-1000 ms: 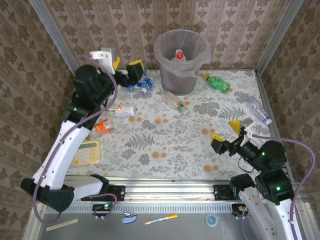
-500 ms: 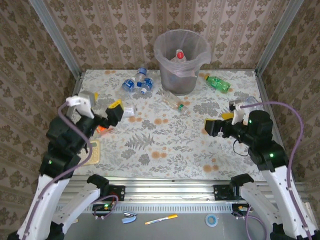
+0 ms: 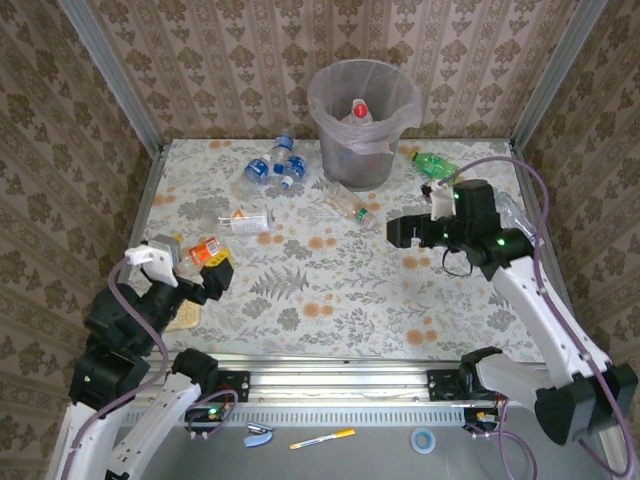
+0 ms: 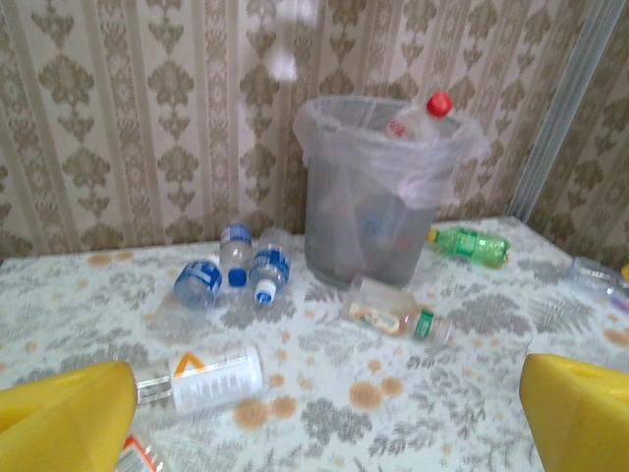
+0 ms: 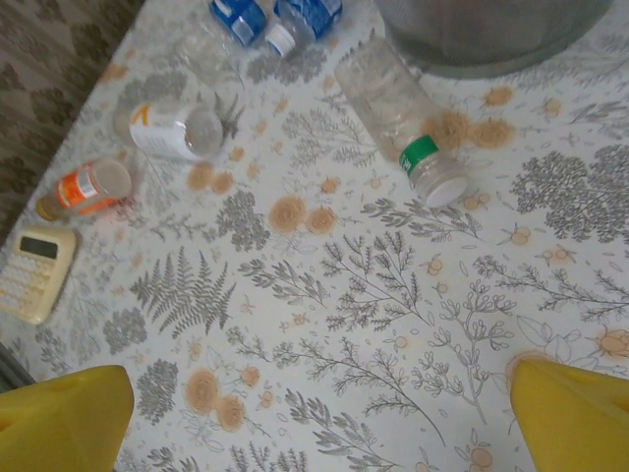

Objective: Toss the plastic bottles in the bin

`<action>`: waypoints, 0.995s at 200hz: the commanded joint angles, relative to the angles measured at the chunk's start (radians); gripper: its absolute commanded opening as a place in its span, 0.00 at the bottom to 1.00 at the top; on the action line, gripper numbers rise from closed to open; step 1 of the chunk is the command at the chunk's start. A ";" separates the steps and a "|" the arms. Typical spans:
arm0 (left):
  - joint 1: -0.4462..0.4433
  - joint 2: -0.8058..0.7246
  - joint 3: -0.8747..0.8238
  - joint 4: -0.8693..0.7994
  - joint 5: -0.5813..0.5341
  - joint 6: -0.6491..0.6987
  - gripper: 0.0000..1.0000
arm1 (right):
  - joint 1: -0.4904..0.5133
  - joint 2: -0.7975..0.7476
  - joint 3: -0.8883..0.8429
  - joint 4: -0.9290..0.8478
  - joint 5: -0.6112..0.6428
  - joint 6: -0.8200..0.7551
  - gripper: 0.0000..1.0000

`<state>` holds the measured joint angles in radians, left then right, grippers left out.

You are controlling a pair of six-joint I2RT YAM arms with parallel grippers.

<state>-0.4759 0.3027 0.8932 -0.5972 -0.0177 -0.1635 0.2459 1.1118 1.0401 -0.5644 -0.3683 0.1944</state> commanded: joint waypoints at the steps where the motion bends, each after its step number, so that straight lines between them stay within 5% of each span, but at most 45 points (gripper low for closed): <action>1: 0.005 -0.052 -0.013 -0.075 -0.028 -0.007 1.00 | 0.019 0.087 0.052 0.022 0.054 -0.098 1.00; 80: 0.005 -0.203 -0.051 -0.146 -0.038 -0.057 1.00 | 0.026 0.431 0.140 0.133 0.009 -0.190 0.97; 199: 0.061 -0.203 -0.067 -0.147 -0.045 -0.042 1.00 | 0.025 0.803 0.364 0.149 -0.015 -0.288 0.88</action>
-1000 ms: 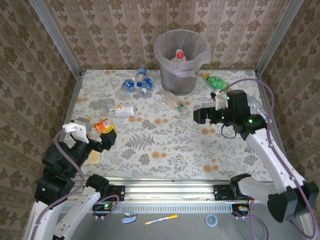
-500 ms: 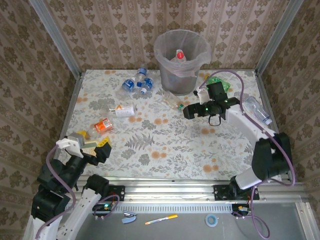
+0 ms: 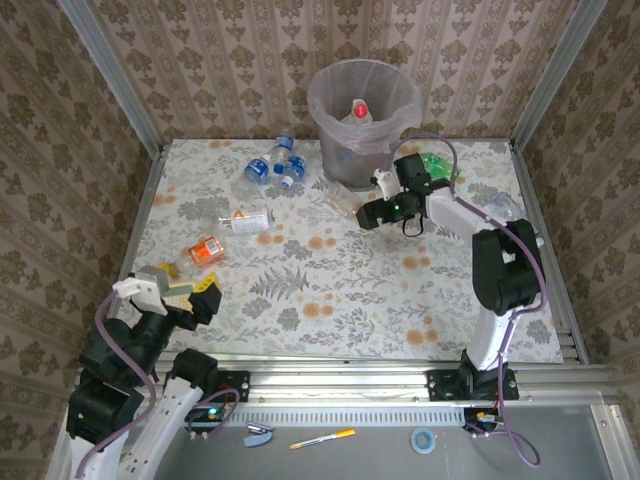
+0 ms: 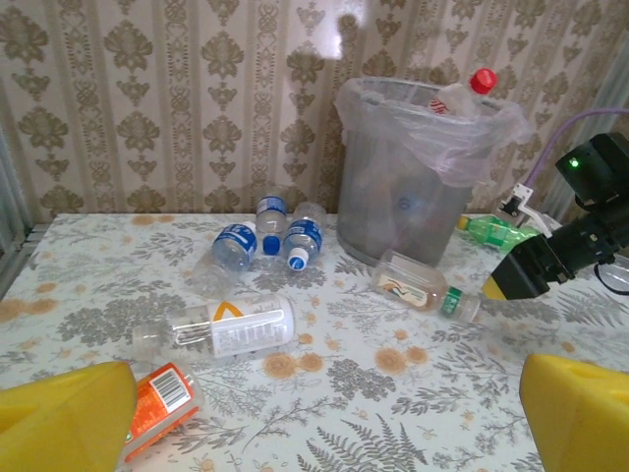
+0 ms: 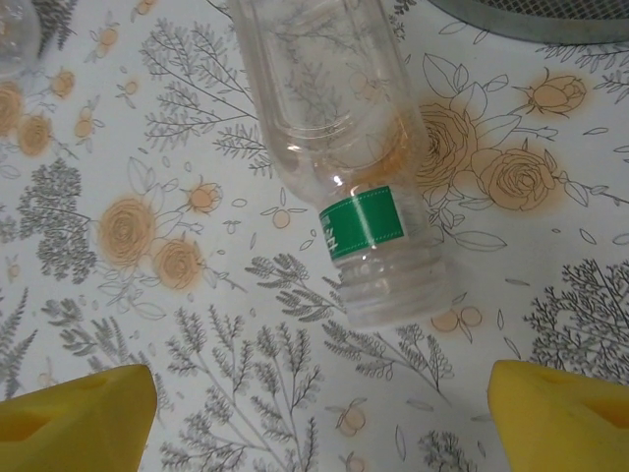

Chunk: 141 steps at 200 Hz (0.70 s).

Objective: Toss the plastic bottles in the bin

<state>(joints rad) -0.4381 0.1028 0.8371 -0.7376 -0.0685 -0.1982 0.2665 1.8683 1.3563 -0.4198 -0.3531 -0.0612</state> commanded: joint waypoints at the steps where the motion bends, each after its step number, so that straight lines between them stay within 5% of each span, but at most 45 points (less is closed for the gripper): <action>1: 0.023 -0.002 -0.011 -0.006 0.007 -0.007 1.00 | 0.005 0.047 0.050 0.006 -0.031 -0.032 0.88; 141: 0.173 0.051 -0.021 0.010 0.113 -0.001 1.00 | 0.023 0.237 0.260 -0.192 -0.036 -0.090 0.86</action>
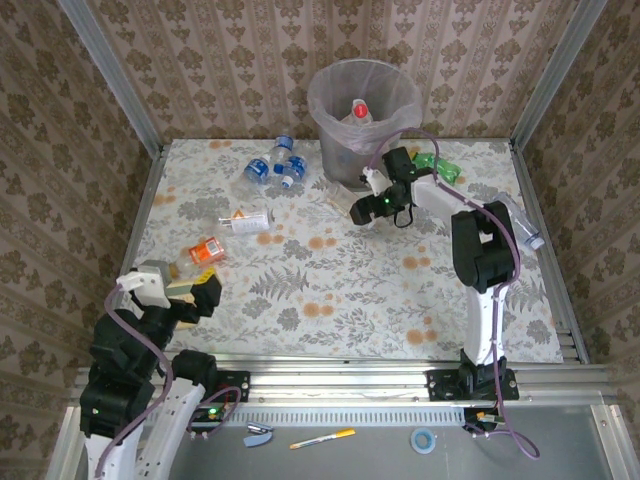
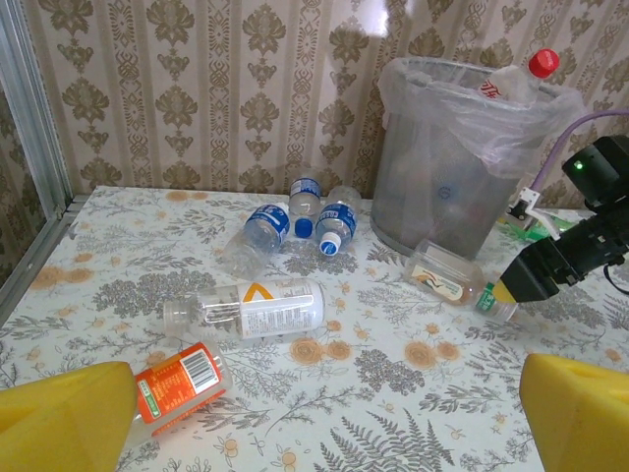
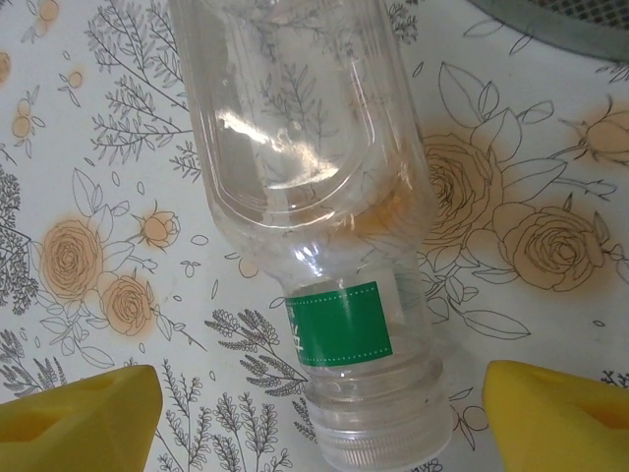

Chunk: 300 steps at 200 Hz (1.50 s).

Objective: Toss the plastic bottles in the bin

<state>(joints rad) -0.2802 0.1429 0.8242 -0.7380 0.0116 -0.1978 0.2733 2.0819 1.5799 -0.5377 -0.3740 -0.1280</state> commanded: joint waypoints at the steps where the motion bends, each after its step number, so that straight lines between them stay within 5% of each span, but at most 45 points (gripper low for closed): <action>1: 0.015 0.011 -0.009 0.010 0.033 -0.002 1.00 | 0.017 0.024 0.037 -0.075 -0.014 -0.023 0.86; 134: 0.030 0.012 -0.014 0.009 0.041 0.003 1.00 | 0.082 0.139 0.177 -0.206 0.175 -0.023 0.64; 251: 0.032 0.014 -0.015 0.005 0.033 0.008 1.00 | 0.104 0.035 0.023 -0.112 0.156 0.024 0.29; 300: 0.033 0.013 -0.016 0.004 0.025 0.009 1.00 | 0.116 -0.063 -0.103 -0.032 0.150 0.068 0.23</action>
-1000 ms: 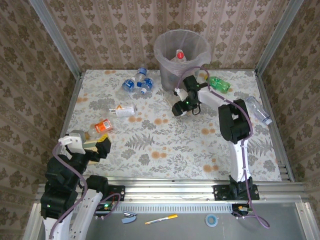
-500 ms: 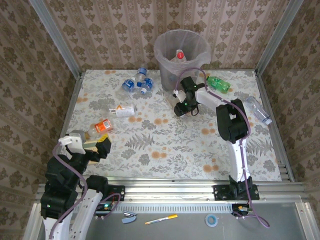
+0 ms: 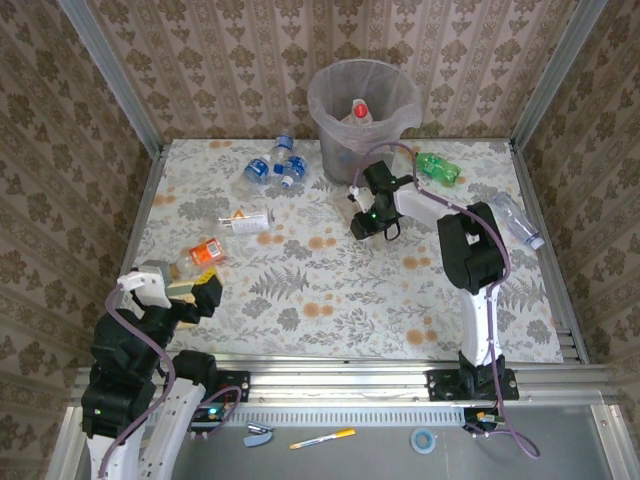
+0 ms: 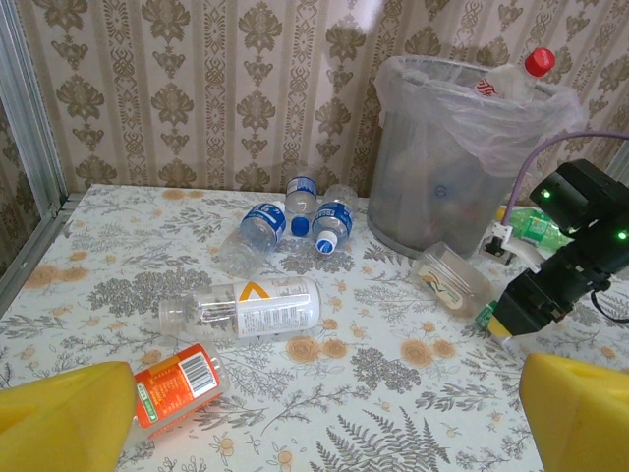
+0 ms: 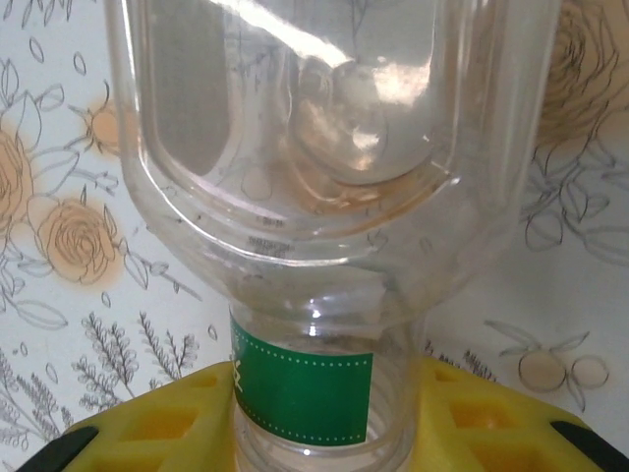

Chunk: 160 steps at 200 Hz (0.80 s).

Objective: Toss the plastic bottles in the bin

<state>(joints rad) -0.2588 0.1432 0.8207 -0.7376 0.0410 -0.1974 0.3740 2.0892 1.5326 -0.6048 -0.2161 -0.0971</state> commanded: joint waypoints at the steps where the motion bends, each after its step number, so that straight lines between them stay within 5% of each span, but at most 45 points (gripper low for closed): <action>1: 0.012 0.012 -0.012 0.004 -0.004 0.009 1.00 | 0.015 -0.073 -0.059 0.038 -0.008 0.038 0.23; 160: 0.016 0.002 -0.020 0.020 0.018 0.003 1.00 | 0.210 -0.639 -0.517 0.298 0.023 0.203 0.20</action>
<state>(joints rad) -0.2535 0.1440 0.8116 -0.7368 0.0429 -0.1978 0.5526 1.5433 1.0527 -0.3672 -0.2230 0.0761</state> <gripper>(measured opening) 0.997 0.383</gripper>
